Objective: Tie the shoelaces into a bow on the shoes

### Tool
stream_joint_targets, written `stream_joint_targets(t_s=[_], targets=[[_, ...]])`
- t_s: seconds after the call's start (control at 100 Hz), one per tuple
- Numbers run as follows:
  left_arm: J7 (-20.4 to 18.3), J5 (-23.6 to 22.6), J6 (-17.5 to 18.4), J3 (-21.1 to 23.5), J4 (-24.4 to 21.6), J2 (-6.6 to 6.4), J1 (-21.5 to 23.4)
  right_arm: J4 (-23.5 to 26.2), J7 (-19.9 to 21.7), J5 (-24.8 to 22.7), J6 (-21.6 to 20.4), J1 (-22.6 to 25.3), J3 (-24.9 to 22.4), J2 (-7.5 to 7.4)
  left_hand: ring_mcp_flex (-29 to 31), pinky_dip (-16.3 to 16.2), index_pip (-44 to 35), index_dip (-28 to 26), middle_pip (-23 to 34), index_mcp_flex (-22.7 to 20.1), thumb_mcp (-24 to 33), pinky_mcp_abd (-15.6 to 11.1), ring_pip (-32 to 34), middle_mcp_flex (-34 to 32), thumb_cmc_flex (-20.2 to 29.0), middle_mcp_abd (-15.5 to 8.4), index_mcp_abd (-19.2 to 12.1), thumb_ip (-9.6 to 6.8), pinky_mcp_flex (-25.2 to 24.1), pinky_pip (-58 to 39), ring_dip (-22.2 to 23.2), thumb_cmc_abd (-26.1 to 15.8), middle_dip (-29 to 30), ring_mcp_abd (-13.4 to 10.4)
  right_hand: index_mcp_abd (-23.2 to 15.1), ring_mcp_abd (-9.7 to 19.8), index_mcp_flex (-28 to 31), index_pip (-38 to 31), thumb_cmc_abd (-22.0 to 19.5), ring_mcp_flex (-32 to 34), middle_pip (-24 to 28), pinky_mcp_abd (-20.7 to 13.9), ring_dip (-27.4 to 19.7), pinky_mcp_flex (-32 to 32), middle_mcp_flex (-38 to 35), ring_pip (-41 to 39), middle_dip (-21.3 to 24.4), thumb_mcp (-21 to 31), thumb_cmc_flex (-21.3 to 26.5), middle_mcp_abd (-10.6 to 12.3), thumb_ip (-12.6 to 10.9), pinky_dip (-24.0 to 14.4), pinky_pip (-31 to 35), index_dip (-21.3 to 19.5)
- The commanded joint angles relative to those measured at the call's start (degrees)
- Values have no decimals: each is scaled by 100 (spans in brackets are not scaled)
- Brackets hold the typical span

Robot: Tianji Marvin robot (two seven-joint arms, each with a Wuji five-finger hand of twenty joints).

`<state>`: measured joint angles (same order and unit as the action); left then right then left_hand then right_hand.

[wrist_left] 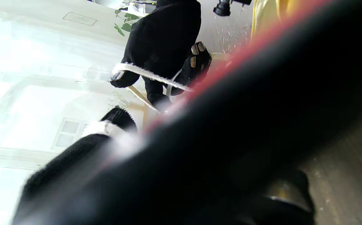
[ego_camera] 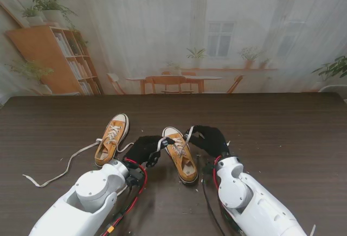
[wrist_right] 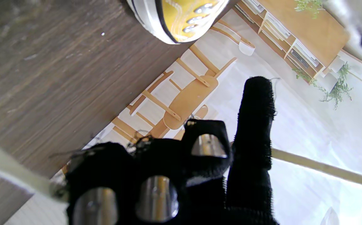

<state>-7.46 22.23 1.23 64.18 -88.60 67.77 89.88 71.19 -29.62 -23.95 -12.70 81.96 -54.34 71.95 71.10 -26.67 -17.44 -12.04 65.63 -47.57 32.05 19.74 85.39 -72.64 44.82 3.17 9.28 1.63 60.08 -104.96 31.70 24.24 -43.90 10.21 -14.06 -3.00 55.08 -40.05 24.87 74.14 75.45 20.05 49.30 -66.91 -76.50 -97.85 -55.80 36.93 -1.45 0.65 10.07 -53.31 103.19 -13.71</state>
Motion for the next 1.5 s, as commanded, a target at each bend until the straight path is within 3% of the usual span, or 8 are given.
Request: stream_joint_targets(t_s=[0.0,0.14,0.44,0.49,0.84,1.03,1.34,1.49], targets=[[-1,-81,78,-63,27,68,-7,98,183,158,-42,47,-42,19,168,64,336,182,-67,182,171,58,-96,64,-258,-21,-735,98,62,-456,-126,267,-112,-6,140,55,255,-134,152,94,-8,19,37,-131,-219,-426,-56,105,47,-45,271,9,1679,0],[294,-503,537,-258,204,93,-86,195,281,349,-71,95,-74,31,-8,81,730,370,-165,273,357,128,-275,292,-301,24,-725,149,-132,-255,-87,327,-116,93,471,24,653,-333,247,93,-28,20,-9,-123,-181,-415,-40,119,143,-61,289,75,1679,-80],[909,-1176,1158,-560,565,182,-227,357,481,449,-196,159,-37,-4,-210,-64,1353,692,-228,470,555,223,-393,451,-251,100,-720,191,-408,-98,4,363,-112,217,688,-30,944,-503,524,90,-52,41,-118,-98,-86,-388,1,150,487,-74,242,246,1675,-413],[983,-1234,1222,-591,611,198,-245,401,547,422,-199,170,-32,-29,-236,-78,1380,702,-235,526,561,242,-403,473,-261,114,-727,197,-440,-85,8,357,-111,232,697,-30,959,-366,601,84,-46,46,-197,-90,-55,-410,30,77,659,-61,157,369,1677,-757],[1446,-1844,1612,-804,905,266,-373,615,750,174,-81,212,16,-133,-420,-231,1578,780,-295,1088,685,312,-503,663,-216,145,-801,229,-751,70,50,426,-91,362,570,-45,687,-166,796,88,-179,54,-378,-64,364,-50,61,119,959,-53,-65,507,1379,-832],[1576,-2129,1782,-888,1011,271,-426,729,939,207,0,251,31,-175,-540,-315,1607,798,-322,1211,742,346,-569,754,-204,155,-878,246,-860,158,74,463,-79,408,238,-46,139,184,930,96,-247,121,-673,-26,877,378,66,122,1220,-15,-182,690,965,-751],[1854,-2541,2030,-988,1169,301,-489,946,1607,938,232,320,-11,-225,-711,-504,1639,825,-366,1354,822,438,-661,887,-156,187,-1098,270,-1078,310,139,522,-74,499,194,-86,-180,214,936,101,-305,261,-1040,42,1492,823,72,98,1263,-7,-235,899,507,-617],[2040,-2900,2184,-1030,1256,303,-524,1046,1756,1376,348,362,-52,-198,-759,-568,1643,832,-391,1381,858,445,-696,926,-137,189,-1134,267,-1146,375,159,550,-71,518,88,-141,-451,175,968,101,-319,162,-1375,403,1957,1160,76,68,1407,1,-265,871,384,-631]])
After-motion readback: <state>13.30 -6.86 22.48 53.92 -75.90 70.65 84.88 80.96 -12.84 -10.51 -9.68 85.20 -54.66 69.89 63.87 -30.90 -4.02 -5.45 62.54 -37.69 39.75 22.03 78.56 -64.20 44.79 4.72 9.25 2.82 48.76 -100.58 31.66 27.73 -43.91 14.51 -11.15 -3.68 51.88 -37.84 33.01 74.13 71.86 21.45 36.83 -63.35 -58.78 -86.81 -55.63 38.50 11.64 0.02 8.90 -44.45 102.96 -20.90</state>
